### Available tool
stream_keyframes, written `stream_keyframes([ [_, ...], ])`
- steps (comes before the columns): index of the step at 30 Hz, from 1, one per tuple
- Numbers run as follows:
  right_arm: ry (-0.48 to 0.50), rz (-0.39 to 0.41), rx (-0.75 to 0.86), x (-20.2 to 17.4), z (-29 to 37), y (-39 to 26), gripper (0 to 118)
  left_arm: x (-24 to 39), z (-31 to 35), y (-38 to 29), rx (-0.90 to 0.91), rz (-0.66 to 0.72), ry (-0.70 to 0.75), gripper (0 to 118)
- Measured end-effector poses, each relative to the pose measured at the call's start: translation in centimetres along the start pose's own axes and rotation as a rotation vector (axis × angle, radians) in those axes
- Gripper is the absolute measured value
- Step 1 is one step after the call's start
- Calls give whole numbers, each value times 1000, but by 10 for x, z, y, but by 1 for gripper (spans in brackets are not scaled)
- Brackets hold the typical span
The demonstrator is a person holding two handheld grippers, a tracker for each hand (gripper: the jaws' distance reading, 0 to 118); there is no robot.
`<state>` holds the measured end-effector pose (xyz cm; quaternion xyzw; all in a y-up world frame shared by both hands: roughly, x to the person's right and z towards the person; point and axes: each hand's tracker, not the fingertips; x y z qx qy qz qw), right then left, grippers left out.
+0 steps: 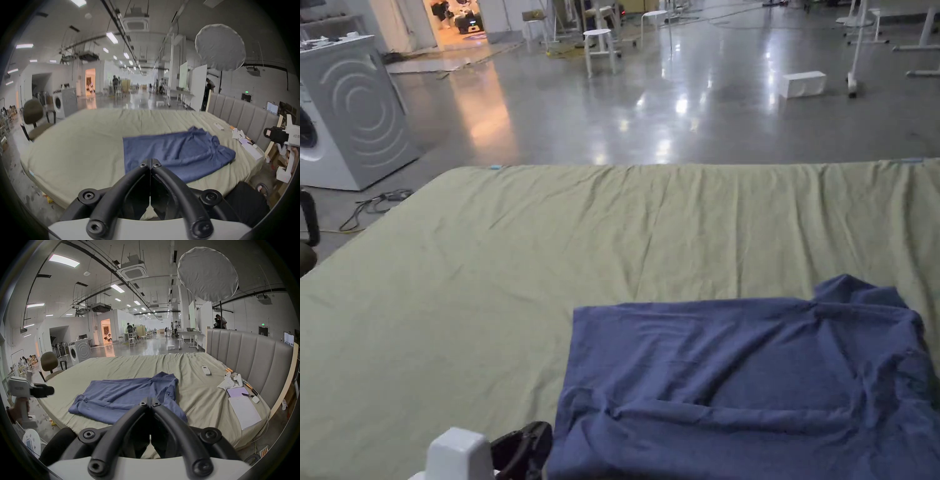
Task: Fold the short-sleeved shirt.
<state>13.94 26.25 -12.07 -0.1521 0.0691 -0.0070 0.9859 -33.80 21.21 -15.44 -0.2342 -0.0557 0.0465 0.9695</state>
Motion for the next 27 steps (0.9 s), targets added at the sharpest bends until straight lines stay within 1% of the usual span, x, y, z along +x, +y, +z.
stream_keyframes([
  [1,3,-2,-11,0,-2,-2,0,-8,-13,-7,-32,22,-37,41],
  [2,4,-2,-22,1,-5,-3,0,-15,-28,-18,-44,55,-55,68],
  [3,8,1,-36,0,-5,-5,0,-22,-41,-27,-58,77,-23,78],
  [5,14,-1,-56,1,-7,-7,0,-34,-69,-43,-136,93,20,79],
  [7,31,-37,-69,3,-7,-9,0,-42,-90,-56,-159,105,28,79],
  [8,30,-55,-77,5,-8,-10,0,-45,-101,-62,-191,103,30,79],
  [10,9,-66,-89,8,-10,-13,0,-46,-117,-69,-224,66,39,79],
  [12,-7,-79,-107,13,-10,-17,0,-48,-130,-73,-233,66,26,74],
  [13,-9,-86,-112,15,-10,-18,0,-48,-135,-74,-249,77,24,65],
  [14,-14,-97,-120,17,-11,-20,0,-48,-141,-74,-267,82,48,45],
  [15,-16,-102,-126,18,-11,-22,0,-45,-141,-74,-275,73,95,30],
  [16,-22,-105,-128,19,-11,-23,0,-42,-141,-73,-274,46,147,25],
  [17,-31,-111,-131,20,-11,-24,0,-40,-140,-70,-261,11,155,21],
  [19,-30,-131,-137,26,-12,-27,0,-37,-140,-67,-279,-17,100,16],
  [21,-32,-153,-144,34,-21,-29,0,-27,-145,-66,-322,-105,124,13],
  [22,-33,-162,-146,39,-27,-31,0,-26,-148,-66,-340,-122,120,13],
  [23,-33,-172,-141,48,-36,-35,11,-27,-153,-66,-357,-98,124,13],
  [24,-38,-185,-139,56,-48,-39,32,-28,-156,-64,-366,-71,118,13],
  [25,-39,-208,-156,64,-60,-43,58,-30,-156,-63,-374,-60,115,13],
  [26,-52,-248,-184,75,-78,-50,82,-32,-155,-64,-368,-64,110,13],
  [27,-75,-279,-210,85,-96,-58,83,-31,-155,-66,-365,-69,106,13],
])
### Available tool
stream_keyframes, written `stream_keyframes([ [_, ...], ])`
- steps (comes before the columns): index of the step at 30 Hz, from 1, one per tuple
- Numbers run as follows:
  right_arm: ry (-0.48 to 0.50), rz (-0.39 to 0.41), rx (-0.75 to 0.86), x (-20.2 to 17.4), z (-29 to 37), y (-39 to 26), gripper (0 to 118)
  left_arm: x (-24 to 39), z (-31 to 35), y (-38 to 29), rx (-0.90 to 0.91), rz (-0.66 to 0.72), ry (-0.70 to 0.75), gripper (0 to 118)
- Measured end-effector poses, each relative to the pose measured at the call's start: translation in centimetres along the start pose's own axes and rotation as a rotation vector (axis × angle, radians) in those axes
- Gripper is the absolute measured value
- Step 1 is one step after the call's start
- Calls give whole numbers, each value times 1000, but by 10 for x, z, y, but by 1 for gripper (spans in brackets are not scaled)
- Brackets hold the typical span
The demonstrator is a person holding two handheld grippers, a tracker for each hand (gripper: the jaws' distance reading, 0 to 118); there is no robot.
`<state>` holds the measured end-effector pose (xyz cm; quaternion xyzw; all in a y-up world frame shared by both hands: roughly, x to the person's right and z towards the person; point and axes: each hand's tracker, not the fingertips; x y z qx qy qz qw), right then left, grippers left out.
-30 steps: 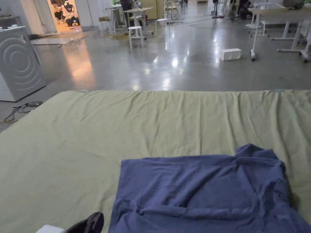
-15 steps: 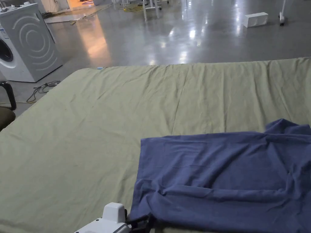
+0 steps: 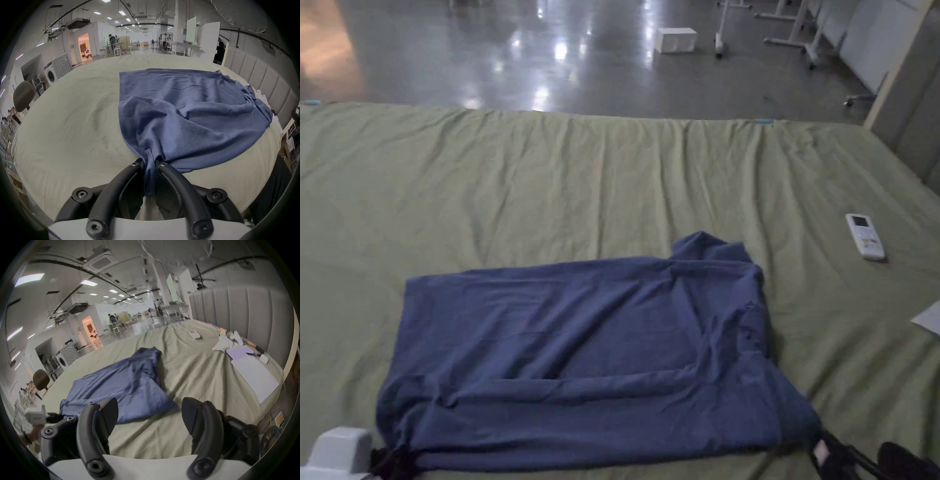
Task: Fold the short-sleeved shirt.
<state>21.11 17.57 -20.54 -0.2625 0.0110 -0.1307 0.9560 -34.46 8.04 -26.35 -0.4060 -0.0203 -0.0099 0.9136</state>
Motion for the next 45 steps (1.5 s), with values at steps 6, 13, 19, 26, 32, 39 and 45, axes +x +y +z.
stream_keyframes([
  [6,-21,-94,-109,31,-100,1,79,1,-1,-2,19,41,3,13],
  [13,-62,118,-232,15,-140,-22,7,-1,-1,-1,15,42,-4,13],
  [19,-46,-4,-193,23,-124,-17,6,-9,4,6,1,100,-41,12],
  [26,-114,38,-109,18,-63,-4,6,-22,55,1,110,203,-73,12],
  [32,-145,52,-120,20,-2,-27,6,-28,94,-34,77,143,-54,12],
  [39,-184,-64,-172,30,35,-69,6,-44,115,-78,16,179,-62,12],
  [45,-177,-87,-190,36,16,-86,51,-40,96,-90,-11,147,-21,93],
])
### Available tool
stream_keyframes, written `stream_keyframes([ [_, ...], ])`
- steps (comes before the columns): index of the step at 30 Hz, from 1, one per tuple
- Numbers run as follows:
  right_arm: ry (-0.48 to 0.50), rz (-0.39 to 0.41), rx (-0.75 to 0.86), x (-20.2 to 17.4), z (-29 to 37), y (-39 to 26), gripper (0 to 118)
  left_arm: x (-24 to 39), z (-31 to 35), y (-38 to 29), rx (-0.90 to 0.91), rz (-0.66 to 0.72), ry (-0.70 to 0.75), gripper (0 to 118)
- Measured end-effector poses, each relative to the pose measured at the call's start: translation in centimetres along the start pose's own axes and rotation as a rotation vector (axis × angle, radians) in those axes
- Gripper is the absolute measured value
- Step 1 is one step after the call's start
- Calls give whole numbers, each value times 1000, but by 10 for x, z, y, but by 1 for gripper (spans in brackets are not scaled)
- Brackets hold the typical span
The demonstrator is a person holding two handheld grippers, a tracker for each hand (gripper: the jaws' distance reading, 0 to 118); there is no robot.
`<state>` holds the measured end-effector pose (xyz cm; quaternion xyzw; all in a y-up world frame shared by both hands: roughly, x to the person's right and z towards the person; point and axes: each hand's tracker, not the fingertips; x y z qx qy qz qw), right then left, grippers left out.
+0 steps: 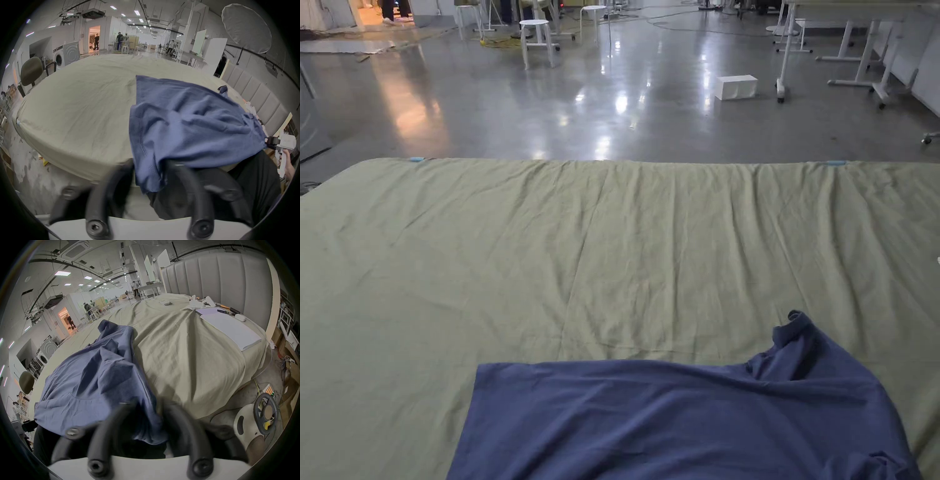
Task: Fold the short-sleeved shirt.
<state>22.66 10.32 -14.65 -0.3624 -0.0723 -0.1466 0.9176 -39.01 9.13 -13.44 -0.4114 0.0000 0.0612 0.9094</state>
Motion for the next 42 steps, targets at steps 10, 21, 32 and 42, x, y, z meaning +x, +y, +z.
stream_keyframes([
  [10,81,68,333,-21,90,53,69,35,124,55,498,0,-11,93],
  [21,204,372,661,-106,186,77,37,126,207,91,773,-227,-11,43],
  [32,204,425,569,-123,186,58,0,143,209,79,707,-290,-30,0],
  [42,248,375,542,-117,173,64,0,119,195,94,650,-191,-54,0],
])
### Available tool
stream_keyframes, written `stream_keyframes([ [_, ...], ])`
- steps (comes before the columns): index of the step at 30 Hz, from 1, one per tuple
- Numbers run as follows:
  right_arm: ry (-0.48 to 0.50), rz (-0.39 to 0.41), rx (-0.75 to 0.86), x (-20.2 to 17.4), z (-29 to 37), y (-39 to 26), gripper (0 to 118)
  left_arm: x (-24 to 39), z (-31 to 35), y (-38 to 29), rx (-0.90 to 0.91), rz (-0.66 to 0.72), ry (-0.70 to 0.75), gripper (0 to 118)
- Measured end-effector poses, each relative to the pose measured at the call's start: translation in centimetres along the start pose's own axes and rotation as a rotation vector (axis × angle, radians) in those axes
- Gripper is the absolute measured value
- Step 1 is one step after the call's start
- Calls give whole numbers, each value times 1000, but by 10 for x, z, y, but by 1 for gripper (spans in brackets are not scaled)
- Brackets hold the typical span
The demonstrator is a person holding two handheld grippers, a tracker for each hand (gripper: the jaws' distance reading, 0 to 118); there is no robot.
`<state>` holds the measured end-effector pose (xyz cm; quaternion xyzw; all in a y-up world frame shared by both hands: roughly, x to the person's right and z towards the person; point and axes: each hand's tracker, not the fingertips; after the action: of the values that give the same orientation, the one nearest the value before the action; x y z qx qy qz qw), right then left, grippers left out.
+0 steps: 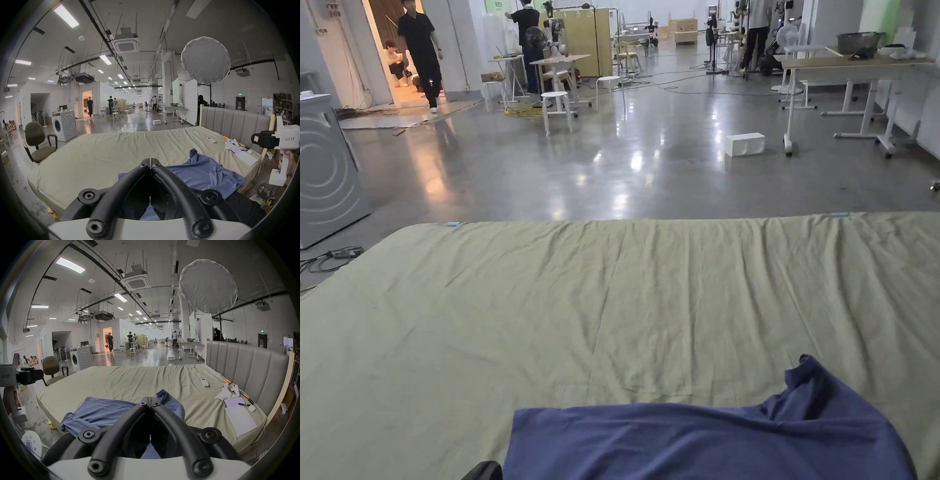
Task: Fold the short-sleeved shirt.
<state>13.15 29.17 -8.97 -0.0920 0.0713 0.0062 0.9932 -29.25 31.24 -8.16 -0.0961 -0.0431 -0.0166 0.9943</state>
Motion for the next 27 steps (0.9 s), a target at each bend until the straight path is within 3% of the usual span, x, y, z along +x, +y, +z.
stream_keyframes([
  [5,17,-43,-52,10,-14,-14,0,-49,-80,-17,-139,-28,41,0],
  [7,22,-113,-122,14,-21,-23,0,-71,-129,-30,-229,44,14,0],
  [9,4,-95,-128,17,-27,-27,0,-96,-185,-51,-306,164,-16,1],
  [10,-8,-98,-151,19,-30,-30,0,-103,-214,-58,-333,205,-19,8],
  [13,-32,-133,-211,26,-38,-38,0,-127,-293,-89,-459,302,-20,79],
  [14,-45,-140,-227,27,-41,-41,0,-130,-313,-98,-506,299,-2,94],
  [16,-75,-154,-260,32,-46,-47,0,-136,-350,-119,-599,294,90,93],
  [19,-82,-185,-291,38,-51,-52,0,-135,-382,-135,-628,261,82,84],
  [21,-97,-187,-319,42,-56,-56,0,-130,-396,-142,-659,256,75,35],
  [23,-106,-185,-329,44,-61,-58,0,-125,-402,-148,-733,225,130,26],
  [24,-105,-189,-333,45,-63,-59,0,-118,-404,-151,-765,140,168,26],
  [27,-91,-209,-331,48,-74,-59,0,-103,-403,-144,-744,57,107,11],
])
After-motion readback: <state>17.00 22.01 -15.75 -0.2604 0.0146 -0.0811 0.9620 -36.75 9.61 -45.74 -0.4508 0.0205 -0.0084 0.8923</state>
